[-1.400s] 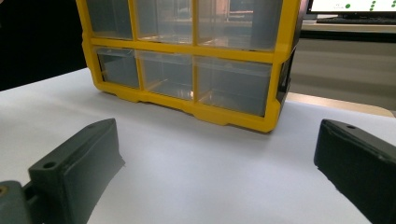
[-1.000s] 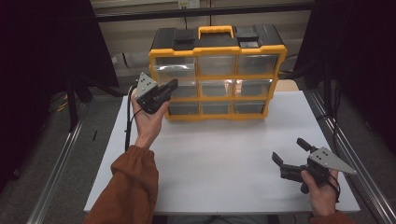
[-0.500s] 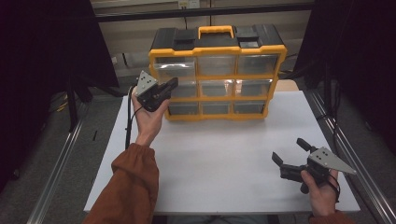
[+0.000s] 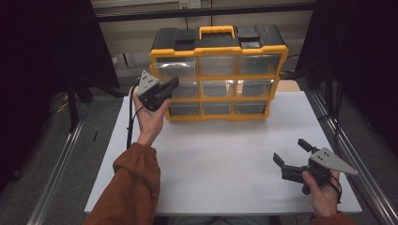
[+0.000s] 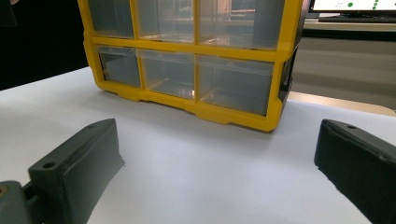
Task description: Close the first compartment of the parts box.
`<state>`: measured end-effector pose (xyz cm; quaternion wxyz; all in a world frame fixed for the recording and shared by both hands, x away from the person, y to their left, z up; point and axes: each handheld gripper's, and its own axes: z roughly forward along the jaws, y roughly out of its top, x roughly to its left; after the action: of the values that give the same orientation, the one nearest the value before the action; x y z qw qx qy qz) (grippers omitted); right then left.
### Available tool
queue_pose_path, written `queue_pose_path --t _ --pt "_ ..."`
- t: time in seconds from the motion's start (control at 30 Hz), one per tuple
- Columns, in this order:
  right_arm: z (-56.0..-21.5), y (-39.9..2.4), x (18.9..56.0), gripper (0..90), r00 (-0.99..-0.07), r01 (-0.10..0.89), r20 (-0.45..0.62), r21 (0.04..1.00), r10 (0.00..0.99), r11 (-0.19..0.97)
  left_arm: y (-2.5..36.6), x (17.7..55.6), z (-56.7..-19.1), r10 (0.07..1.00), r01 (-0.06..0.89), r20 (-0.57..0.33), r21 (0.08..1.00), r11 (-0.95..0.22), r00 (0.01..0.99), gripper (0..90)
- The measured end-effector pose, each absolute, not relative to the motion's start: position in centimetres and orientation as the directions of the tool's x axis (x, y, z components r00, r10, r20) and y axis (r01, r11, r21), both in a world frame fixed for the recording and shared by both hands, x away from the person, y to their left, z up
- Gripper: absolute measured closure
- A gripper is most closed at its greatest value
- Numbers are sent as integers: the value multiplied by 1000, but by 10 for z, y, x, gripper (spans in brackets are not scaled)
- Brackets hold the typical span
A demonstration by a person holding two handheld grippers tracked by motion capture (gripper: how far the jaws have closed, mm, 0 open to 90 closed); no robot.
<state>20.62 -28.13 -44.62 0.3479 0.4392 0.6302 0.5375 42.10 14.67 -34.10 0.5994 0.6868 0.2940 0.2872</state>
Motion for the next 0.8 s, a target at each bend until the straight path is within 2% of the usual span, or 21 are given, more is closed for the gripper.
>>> queue_pose_path --t 0.8 --pt "-446 -281 206 2 -373 179 33 983 927 37 143 432 -339 762 69 39 992 -109 646 900"
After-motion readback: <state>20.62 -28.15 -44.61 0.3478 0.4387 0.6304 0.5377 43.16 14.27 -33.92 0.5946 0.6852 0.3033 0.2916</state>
